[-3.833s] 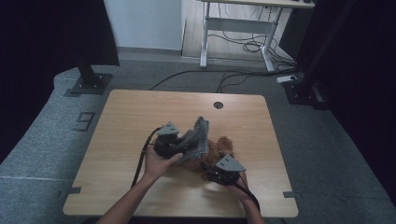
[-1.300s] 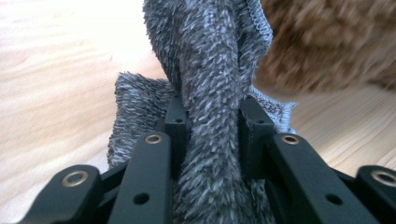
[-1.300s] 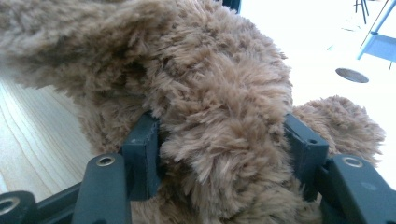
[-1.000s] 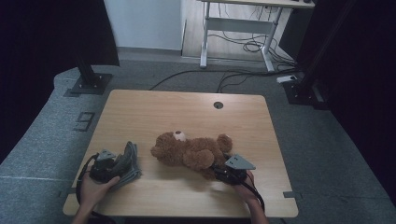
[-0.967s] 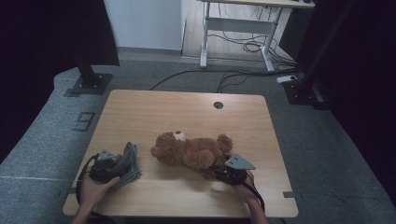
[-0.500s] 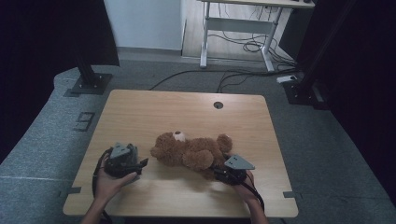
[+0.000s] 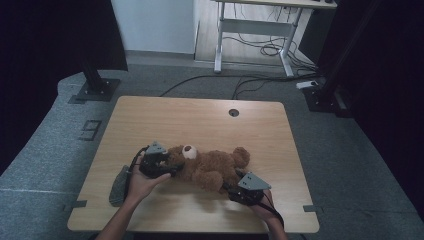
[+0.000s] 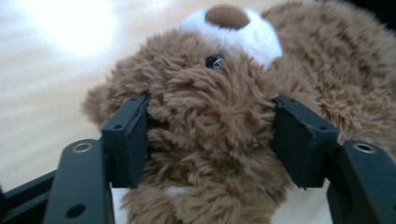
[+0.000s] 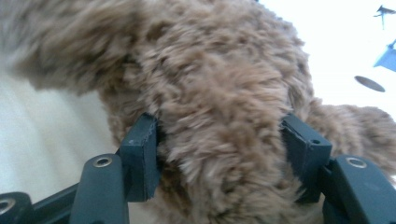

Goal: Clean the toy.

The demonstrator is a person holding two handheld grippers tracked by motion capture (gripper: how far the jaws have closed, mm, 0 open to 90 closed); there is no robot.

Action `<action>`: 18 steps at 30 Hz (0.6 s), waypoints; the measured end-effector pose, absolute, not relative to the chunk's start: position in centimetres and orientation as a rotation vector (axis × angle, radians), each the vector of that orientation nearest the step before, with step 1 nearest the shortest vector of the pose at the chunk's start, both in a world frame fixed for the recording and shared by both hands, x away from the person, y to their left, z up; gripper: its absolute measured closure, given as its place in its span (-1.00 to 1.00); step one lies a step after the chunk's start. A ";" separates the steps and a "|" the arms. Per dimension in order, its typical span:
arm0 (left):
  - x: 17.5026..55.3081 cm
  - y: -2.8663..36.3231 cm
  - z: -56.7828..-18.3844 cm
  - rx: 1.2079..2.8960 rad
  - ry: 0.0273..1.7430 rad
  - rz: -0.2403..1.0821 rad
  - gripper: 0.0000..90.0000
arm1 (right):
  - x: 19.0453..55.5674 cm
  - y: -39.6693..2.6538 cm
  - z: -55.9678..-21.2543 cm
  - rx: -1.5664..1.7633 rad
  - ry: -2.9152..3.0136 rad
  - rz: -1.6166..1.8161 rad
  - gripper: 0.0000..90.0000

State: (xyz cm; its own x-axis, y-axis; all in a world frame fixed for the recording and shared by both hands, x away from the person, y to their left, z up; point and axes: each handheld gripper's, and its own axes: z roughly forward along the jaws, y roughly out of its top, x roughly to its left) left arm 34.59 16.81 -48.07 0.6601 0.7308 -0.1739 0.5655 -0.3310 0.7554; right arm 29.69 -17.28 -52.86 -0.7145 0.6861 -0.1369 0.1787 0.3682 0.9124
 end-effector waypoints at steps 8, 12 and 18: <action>32.7 17.8 -49.4 2.035 0.989 0.214 -0.20 | 28.4 -19.0 -50.8 0.944 2.137 1.573 -0.20; 32.7 17.6 -49.6 2.040 0.980 0.199 -0.19 | 28.9 -20.3 -49.1 1.047 2.084 1.558 -0.28; 33.2 17.6 -49.8 2.037 0.964 0.145 -0.20 | 32.2 -20.0 -51.5 1.232 2.301 1.567 -0.50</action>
State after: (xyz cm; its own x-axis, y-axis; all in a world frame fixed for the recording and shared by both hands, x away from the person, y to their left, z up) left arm 33.19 17.60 -49.77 0.6956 0.6787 -0.2356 0.5797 -0.3366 0.7420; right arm 32.22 -19.98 -51.46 -0.6684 0.6604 0.3422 0.5602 0.1443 0.8157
